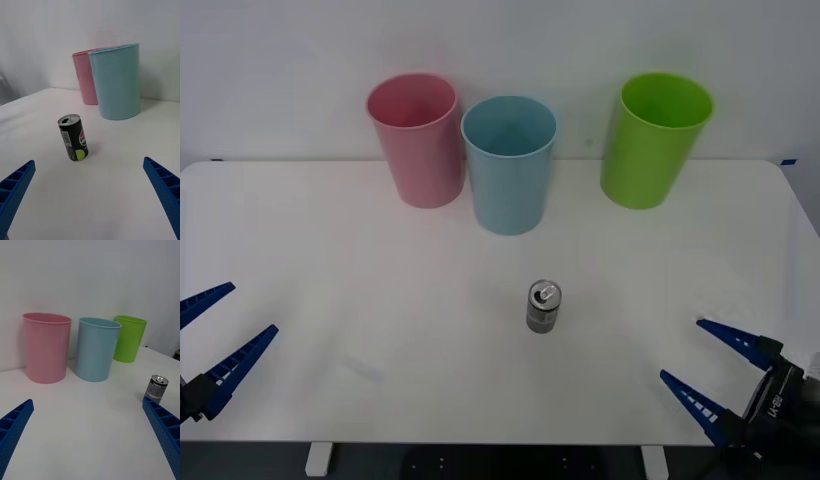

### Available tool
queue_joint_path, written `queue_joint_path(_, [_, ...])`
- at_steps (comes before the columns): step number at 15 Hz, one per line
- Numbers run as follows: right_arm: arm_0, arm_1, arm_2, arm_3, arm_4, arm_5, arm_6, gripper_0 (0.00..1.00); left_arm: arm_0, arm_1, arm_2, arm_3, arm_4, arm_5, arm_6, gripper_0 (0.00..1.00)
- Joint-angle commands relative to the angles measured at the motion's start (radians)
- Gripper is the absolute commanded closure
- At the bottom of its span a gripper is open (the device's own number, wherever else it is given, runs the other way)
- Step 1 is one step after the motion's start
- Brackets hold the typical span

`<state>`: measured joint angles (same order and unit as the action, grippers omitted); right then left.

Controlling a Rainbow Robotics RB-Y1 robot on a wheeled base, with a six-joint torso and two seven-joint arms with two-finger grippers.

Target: Grasp the object on the table and drop it into the matching bin: aluminum can to the light blue bin, PET bottle to the pink bin.

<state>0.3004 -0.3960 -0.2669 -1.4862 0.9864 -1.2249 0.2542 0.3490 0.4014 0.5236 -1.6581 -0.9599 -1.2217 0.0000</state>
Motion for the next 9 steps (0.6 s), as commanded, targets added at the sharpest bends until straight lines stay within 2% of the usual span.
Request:
queue_joint_path(1, [-0.038, 0.0, 0.044, 0.066, 0.0, 0.015, 0.071, 0.0, 0.0, 0.0, 0.0, 0.0, 0.0, 0.0, 0.0, 0.0])
queue_joint_path(4, [-0.075, 0.0, 0.097, 0.109, -0.009, 0.05, 0.109, 0.0, 0.0, 0.0, 0.0, 0.0, 0.0, 0.0, 0.0, 0.0])
queue_joint_path(9, [-0.11, 0.0, 0.225, 0.11, -0.054, 0.189, 0.14, 0.0, 0.0, 0.0, 0.0, 0.0, 0.0, 0.0, 0.0, 0.0])
